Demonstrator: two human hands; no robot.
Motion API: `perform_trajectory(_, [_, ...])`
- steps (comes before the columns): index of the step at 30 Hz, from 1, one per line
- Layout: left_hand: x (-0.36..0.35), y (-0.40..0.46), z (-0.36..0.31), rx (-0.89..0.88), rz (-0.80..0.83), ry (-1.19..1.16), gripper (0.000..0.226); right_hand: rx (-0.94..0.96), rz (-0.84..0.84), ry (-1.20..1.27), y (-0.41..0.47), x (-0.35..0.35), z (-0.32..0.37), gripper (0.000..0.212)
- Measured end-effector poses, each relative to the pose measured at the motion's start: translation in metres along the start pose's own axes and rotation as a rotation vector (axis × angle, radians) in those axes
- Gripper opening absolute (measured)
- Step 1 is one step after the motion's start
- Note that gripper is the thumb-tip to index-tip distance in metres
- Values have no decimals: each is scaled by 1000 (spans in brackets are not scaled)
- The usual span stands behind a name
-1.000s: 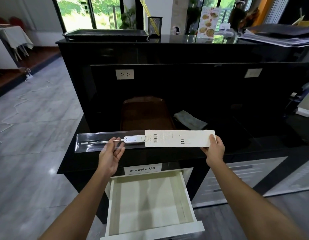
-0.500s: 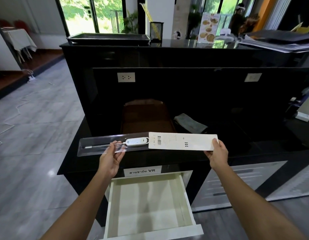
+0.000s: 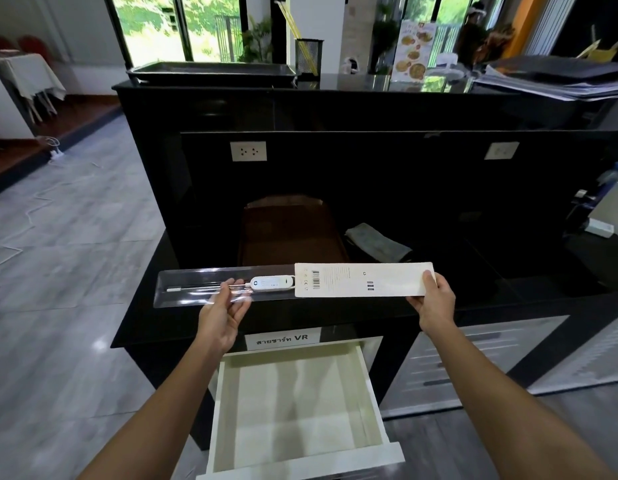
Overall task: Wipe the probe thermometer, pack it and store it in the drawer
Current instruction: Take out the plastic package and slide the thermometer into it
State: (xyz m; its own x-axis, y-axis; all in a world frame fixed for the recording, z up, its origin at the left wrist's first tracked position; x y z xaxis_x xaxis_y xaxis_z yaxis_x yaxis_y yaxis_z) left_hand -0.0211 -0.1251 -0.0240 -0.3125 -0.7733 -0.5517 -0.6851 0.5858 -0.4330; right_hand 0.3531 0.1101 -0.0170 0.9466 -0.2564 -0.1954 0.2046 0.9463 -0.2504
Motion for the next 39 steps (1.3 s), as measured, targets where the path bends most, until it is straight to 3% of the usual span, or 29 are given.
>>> perform_trajectory(9, [-10, -5, -2, -57, 41, 39, 34, 11, 36, -46, 2, -9, -3, 26])
perform_trajectory(26, [-19, -5, 1, -59, 65, 59, 32, 29, 38, -69, -1, -12, 0, 16])
perform_trajectory(35, [-49, -22, 36, 25, 123, 49, 34, -15, 99, -87, -47, -59, -26, 23])
perform_trajectory(39, [-71, -34, 56, 82, 165, -12, 24, 22, 232, -176, -86, -99, -33, 21])
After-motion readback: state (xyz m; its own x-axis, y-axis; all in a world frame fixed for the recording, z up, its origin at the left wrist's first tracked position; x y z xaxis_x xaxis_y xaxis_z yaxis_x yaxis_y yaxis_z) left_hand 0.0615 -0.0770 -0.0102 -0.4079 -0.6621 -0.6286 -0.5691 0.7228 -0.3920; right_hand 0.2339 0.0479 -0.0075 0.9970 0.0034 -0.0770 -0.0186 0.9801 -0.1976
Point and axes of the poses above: each hand's wrist, its own y-axis towards the middle knuckle, its own x-axis out of the back of the hand, z = x × y, the point moved 10 cm from there along y, towards the middle knuckle, and after that the axes turned 8 degrees about -z, right-handed, at the moved point
